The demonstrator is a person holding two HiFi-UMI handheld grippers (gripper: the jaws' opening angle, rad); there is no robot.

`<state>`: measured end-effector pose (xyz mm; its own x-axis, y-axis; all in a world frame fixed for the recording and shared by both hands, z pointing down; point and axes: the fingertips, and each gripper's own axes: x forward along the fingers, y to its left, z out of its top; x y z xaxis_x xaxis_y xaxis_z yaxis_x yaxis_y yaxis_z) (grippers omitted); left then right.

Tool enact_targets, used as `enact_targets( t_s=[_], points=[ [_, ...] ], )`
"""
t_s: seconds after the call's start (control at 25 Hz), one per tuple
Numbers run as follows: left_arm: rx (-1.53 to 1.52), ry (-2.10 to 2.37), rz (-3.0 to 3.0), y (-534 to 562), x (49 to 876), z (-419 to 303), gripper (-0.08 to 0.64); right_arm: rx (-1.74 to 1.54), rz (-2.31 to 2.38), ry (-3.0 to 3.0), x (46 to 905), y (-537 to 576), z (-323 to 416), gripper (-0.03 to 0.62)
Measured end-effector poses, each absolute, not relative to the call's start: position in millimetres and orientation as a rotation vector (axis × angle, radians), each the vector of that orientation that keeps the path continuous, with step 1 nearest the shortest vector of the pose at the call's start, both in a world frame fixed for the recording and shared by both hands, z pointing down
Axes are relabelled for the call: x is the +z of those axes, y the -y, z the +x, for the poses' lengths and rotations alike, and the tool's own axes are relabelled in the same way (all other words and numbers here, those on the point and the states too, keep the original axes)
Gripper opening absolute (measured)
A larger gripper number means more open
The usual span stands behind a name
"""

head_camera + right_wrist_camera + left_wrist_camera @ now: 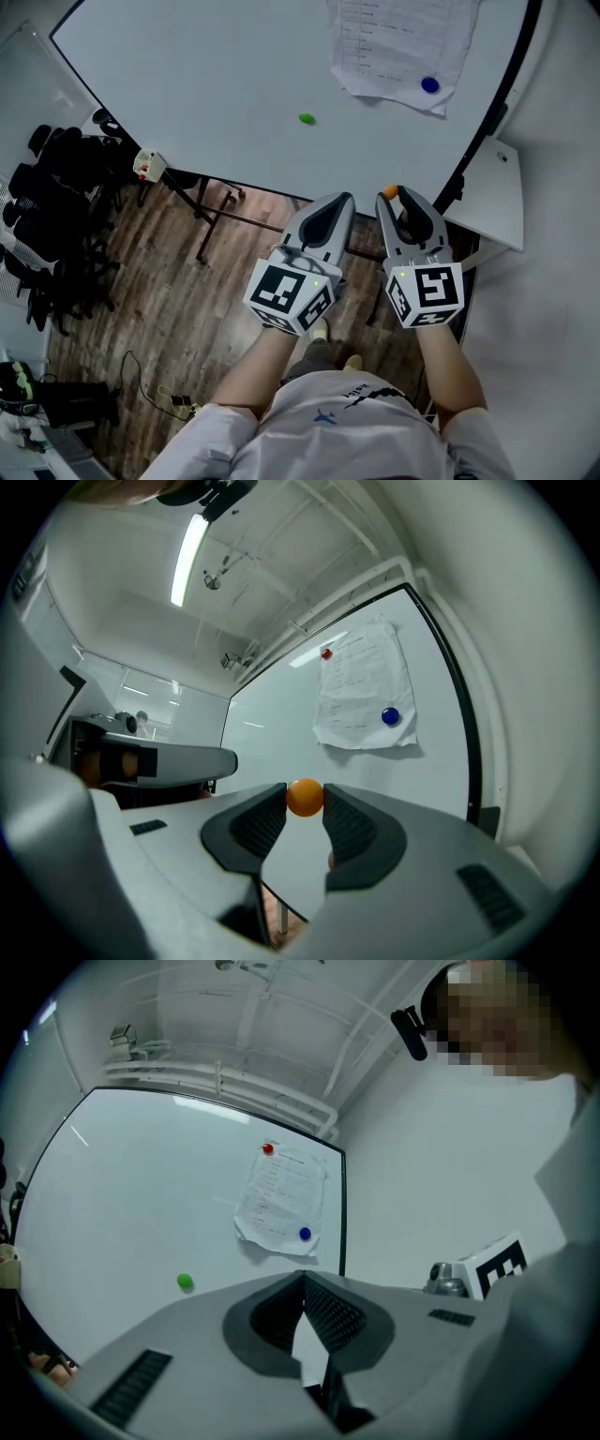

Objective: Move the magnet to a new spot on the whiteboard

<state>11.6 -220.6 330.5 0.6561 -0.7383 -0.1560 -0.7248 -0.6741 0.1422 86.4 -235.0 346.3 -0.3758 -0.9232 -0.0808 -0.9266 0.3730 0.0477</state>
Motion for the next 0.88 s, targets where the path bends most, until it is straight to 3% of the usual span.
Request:
enact_targets(
  t_s=[0.88],
  points=[
    [-0.241,1.055,2.828,355,371,-24,0.009,0.199,-2.159,-2.365,386,374,65,0.129]
  ],
)
